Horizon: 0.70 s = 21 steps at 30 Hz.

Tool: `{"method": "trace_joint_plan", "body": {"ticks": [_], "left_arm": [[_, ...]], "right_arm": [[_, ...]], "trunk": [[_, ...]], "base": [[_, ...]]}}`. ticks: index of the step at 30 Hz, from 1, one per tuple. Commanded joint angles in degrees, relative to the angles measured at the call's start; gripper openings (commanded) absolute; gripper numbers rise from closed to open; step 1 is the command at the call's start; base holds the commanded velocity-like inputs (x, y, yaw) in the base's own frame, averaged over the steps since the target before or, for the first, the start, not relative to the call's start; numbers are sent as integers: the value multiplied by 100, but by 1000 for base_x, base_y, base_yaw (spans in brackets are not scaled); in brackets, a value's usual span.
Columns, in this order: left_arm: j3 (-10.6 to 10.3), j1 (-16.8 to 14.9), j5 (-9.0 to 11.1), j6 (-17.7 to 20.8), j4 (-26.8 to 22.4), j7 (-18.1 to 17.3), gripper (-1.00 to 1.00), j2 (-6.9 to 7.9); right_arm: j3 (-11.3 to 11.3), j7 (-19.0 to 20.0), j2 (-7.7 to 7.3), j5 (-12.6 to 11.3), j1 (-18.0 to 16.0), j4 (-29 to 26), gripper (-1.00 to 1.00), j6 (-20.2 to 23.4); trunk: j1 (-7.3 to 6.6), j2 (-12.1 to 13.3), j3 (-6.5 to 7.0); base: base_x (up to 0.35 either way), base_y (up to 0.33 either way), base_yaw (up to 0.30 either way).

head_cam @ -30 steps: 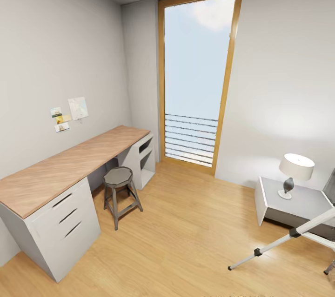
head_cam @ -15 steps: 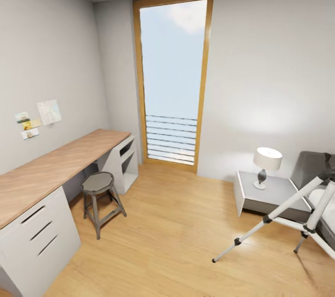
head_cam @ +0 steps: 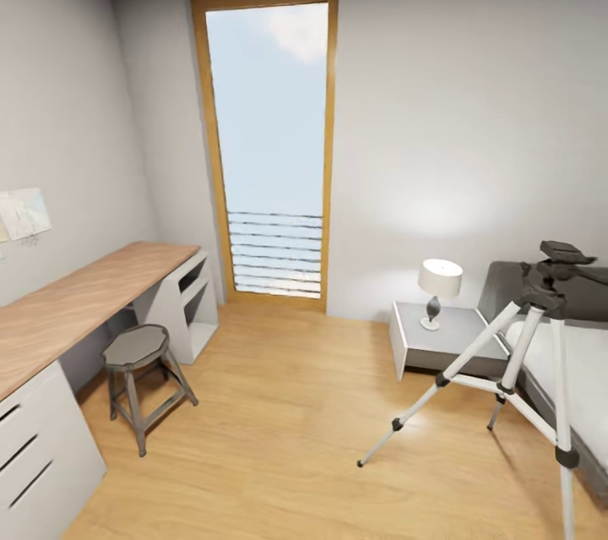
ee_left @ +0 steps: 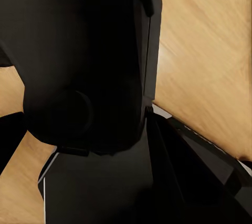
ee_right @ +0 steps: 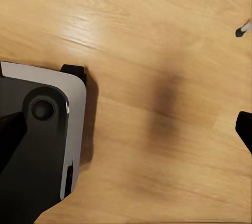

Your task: Attach the digital camera to the camera tripod in the bedroom.

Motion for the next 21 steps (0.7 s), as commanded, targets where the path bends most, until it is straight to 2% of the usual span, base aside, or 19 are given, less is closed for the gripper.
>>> {"method": "trace_joint_plan", "body": {"ticks": [1,21], "left_arm": [[-53,0,27,0,-2,24,-100,-3],[-55,0,19,5,-4,24,-100,-31]], "right_arm": [[-48,9,-4,53,-7,19,100,-33],[-47,6,-18,61,-7,18,100,-27]], "trunk": [[2,-4,-2],[2,-4,-2]], "base": [[0,0,-292],[0,0,-292]]}}
